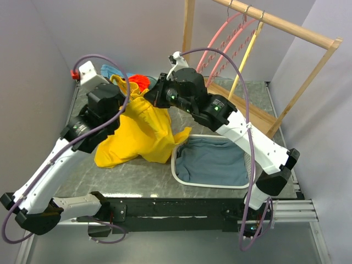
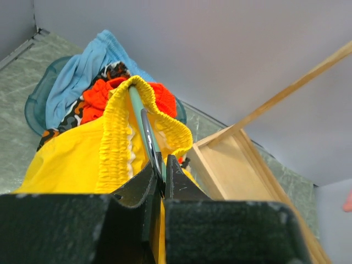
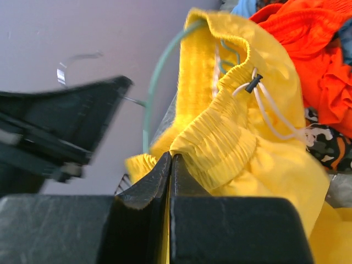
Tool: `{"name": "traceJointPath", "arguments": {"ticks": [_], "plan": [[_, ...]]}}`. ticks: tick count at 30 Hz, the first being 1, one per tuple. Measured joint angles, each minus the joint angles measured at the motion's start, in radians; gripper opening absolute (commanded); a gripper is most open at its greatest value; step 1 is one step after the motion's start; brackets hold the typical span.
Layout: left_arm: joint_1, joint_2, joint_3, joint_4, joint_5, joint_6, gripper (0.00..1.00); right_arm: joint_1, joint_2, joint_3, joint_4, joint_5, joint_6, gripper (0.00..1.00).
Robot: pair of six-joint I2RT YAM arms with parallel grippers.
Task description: Place the shorts on the hanger
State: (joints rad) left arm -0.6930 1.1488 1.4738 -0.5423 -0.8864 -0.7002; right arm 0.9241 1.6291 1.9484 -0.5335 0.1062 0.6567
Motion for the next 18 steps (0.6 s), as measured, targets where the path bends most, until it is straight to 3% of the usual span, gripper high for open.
{"name": "traceJointPath", "arguments": {"ticks": [10, 15, 18], "plan": [[-0.006, 0.035, 0.294, -0.172, 0.010, 0.136, 0.01, 0.014, -0.075, -0.100, 0.085, -0.096, -0.042, 0.04], [-0.007, 0.090, 0.350, -0.193, 0.016, 0.171, 0.01, 0.079, -0.083, -0.042, 0.069, -0.069, -0.092, 0.16], [-0.007, 0.108, 0.350, -0.205, 0.030, 0.193, 0.01, 0.113, -0.085, -0.037, 0.062, -0.045, -0.118, 0.31]]}}
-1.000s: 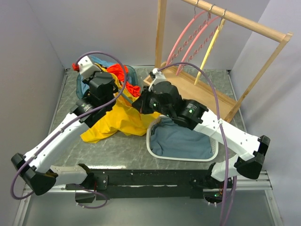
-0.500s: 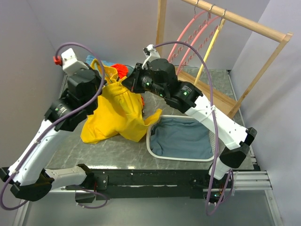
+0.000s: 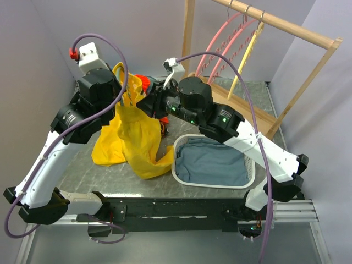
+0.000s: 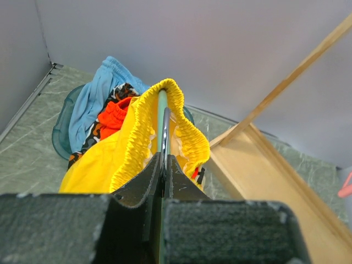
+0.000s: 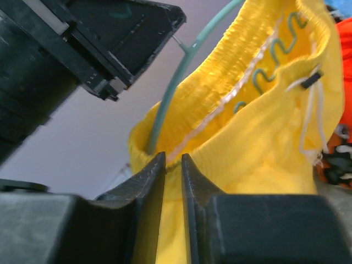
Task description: Place the shorts on the hanger
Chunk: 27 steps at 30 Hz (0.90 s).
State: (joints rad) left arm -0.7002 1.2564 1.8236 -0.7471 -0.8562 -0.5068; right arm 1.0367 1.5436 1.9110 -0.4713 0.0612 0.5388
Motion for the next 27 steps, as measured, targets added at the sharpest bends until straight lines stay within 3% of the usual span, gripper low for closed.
{"name": "traceJointPath", "arguments": {"ticks": [4, 7, 16, 22, 27], "plan": [[-0.002, 0.013, 0.011, -0.010, 0.026, 0.026, 0.01, 0.008, -0.014, -0.022, -0.025, 0.029, -0.035, 0.55], [-0.002, 0.013, 0.011, -0.006, 0.041, 0.042, 0.01, 0.026, -0.046, -0.050, -0.043, 0.057, -0.077, 0.65], [-0.002, 0.013, 0.011, 0.001, 0.060, 0.050, 0.01, 0.139, -0.212, -0.140, -0.084, 0.155, -0.179, 0.80], [-0.002, 0.021, 0.019, 0.001, 0.076, 0.049, 0.01, 0.258, -0.097, -0.088, -0.104, 0.311, -0.261, 0.93], [-0.002, 0.026, 0.024, 0.000, 0.092, 0.046, 0.01, 0.286, 0.047, -0.076, -0.142, 0.383, -0.309, 0.90]]}}
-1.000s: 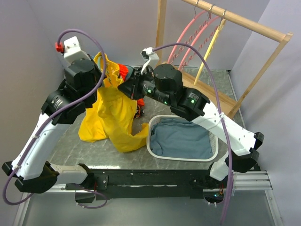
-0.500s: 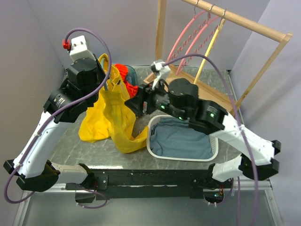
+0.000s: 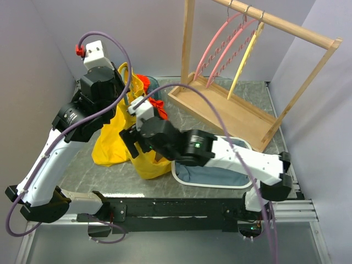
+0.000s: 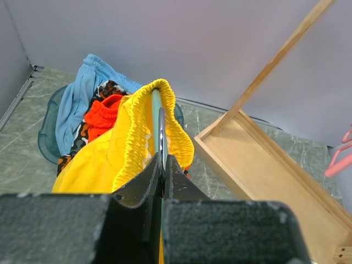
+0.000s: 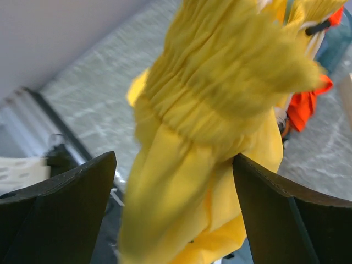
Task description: Place the shorts on the hanger
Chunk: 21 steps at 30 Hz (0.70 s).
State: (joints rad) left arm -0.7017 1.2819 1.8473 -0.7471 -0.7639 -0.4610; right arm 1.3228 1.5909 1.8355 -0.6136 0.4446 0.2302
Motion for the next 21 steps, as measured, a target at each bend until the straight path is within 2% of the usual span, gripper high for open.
{"name": "traceJointPath", "arguments": {"ticks": [2, 3, 5, 6, 11, 13, 19, 21], "plan": [[0.000, 0.000, 0.000, 0.000, 0.008, 0.000, 0.01, 0.000, 0.044, 0.008, -0.011, 0.035, -0.012, 0.62], [0.000, 0.000, 0.000, 0.000, 0.015, -0.002, 0.01, 0.000, 0.063, 0.010, -0.018, 0.058, -0.018, 0.36], [0.000, -0.003, -0.003, 0.000, 0.034, -0.005, 0.01, 0.000, 0.078, 0.004, -0.023, 0.101, -0.024, 0.09], [0.000, -0.006, -0.008, 0.004, 0.047, -0.005, 0.01, 0.002, 0.076, -0.007, -0.015, 0.113, -0.030, 0.00], [0.000, -0.058, -0.089, 0.011, 0.123, -0.018, 0.14, 0.008, -0.041, -0.206, 0.088, 0.153, -0.047, 0.00], [-0.001, -0.087, -0.129, 0.023, 0.166, -0.024, 0.11, 0.009, -0.094, -0.272, 0.114, 0.154, -0.065, 0.00], [-0.002, -0.140, -0.159, 0.040, 0.253, -0.024, 0.13, 0.010, -0.196, -0.369, 0.183, 0.142, -0.114, 0.00], [-0.002, -0.147, -0.159, 0.047, 0.273, -0.021, 0.06, 0.010, -0.209, -0.386, 0.206, 0.134, -0.121, 0.00]]}}
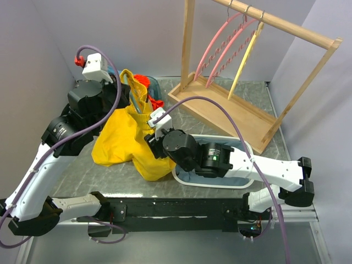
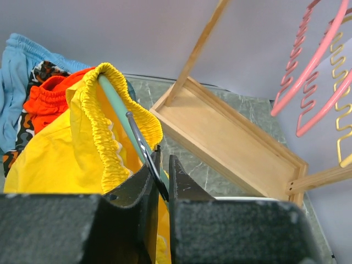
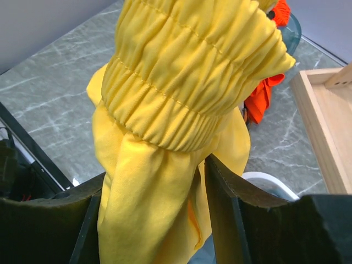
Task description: Place the shorts on the hanger
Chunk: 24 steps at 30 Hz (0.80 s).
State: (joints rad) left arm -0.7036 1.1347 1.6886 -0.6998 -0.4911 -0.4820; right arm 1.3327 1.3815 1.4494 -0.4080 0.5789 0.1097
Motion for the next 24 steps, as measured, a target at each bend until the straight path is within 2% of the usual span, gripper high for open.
{"name": "traceJointPath", "arguments": {"ticks": [1, 4, 5, 6, 7, 9, 12, 17, 20, 24], "plan": [[0.000, -0.002, 0.000, 0.000, 0.007, 0.002, 0.01, 0.000, -0.005, -0.007, 0.007, -0.004, -0.002, 0.00], [0.000, -0.001, 0.000, 0.000, 0.014, 0.007, 0.01, 0.000, -0.015, -0.029, 0.034, -0.024, -0.003, 0.00], [0.000, 0.000, 0.000, 0.000, 0.014, 0.008, 0.01, 0.000, -0.016, -0.031, 0.036, -0.031, -0.003, 0.07], [0.000, 0.000, 0.000, 0.000, 0.014, 0.010, 0.01, 0.000, -0.016, -0.031, 0.038, -0.038, -0.003, 0.30], [0.000, 0.000, 0.000, 0.000, 0.014, 0.013, 0.01, 0.000, -0.016, -0.030, 0.039, -0.042, -0.002, 0.39], [0.000, 0.000, 0.000, 0.000, 0.007, 0.017, 0.01, -0.001, -0.016, -0.029, 0.039, -0.045, 0.001, 0.52], [-0.002, 0.000, 0.000, -0.001, -0.003, 0.018, 0.01, -0.002, -0.014, -0.015, 0.019, -0.043, 0.014, 0.66], [-0.001, 0.000, 0.000, 0.006, -0.048, 0.006, 0.01, -0.003, 0.005, 0.097, -0.042, -0.023, 0.065, 0.84], [-0.004, 0.001, -0.001, 0.008, -0.068, -0.002, 0.01, 0.001, 0.006, 0.150, -0.058, -0.022, 0.076, 0.88], [-0.007, 0.002, -0.016, 0.016, -0.102, -0.010, 0.01, 0.005, 0.008, 0.172, -0.081, -0.022, 0.087, 0.89]]}}
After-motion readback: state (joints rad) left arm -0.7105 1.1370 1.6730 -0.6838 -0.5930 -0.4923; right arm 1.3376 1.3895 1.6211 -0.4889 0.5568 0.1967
